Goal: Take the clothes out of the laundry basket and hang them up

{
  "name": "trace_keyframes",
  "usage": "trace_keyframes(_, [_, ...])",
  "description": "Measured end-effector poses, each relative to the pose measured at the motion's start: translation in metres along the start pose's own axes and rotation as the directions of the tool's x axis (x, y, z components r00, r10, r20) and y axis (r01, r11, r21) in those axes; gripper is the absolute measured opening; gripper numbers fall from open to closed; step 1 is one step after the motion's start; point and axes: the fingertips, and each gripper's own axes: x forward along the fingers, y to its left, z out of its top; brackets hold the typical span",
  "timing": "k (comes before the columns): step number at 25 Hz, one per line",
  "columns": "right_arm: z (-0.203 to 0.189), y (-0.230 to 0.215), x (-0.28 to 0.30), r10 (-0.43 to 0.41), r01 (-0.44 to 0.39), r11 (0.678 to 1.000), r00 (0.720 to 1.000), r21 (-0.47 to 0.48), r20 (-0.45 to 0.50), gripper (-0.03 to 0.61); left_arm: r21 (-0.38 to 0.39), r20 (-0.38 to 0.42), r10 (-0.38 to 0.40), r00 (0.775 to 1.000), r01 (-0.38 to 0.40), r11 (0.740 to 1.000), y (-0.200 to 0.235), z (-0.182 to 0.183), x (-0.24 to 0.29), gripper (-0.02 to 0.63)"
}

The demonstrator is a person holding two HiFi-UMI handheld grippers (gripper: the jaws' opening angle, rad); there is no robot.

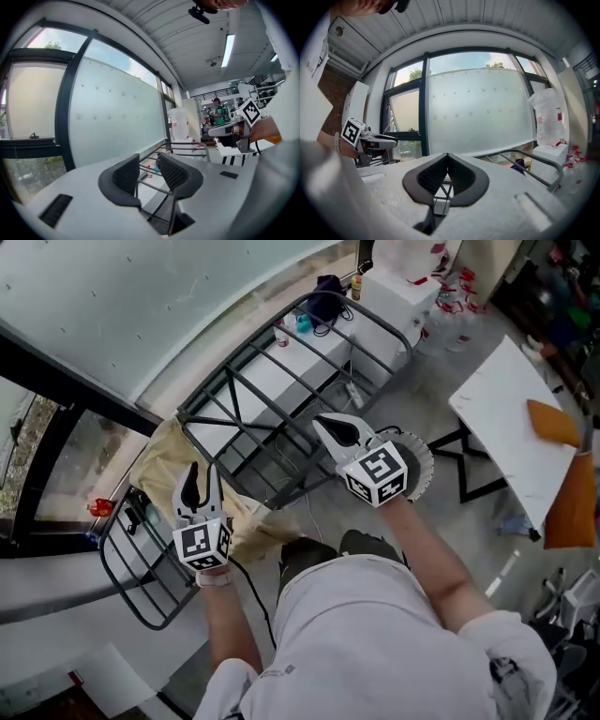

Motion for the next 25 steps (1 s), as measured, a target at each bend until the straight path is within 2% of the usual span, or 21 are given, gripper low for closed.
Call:
trace_keyframes(5, [-0.02,-0.044,-0.1,-0.134,0.132,0.99,0.991,0.047,0.027,0.006,0.033,0.026,-0.146,0.989,0.145,0.989,-0.104,0.017,0.014,0.123])
trace_keyframes(11, [-0.053,-0.096,-0.213,-0.303,0.299,0.947,0.953,0.114,0.018,0.006,0.061,0.006,-0.325,0.946,0.324,0.944,-0.225,0.02,0.03,0.123])
trace_keyframes(14, [-0.072,-0.115,-0.266,-0.395,0.39,0.907,0.919,0.158,0.001,0.006,0.083,-0.027,-0.423,0.906,0.424,0.902,-0.281,0.015,0.036,0.123])
trace_keyframes(18, [-0.099,-0.132,-0.32,-0.5,0.497,0.845,0.865,0.196,-0.04,0.007,0.104,-0.079,-0.545,0.834,0.551,0.828,-0.346,0.002,0.049,0.123])
trace_keyframes(25, [-0.15,-0.162,-0.387,-0.626,0.635,0.729,0.769,0.255,-0.128,0.006,0.106,-0.188,-0.663,0.725,0.686,0.72,-0.429,-0.04,0.086,0.123])
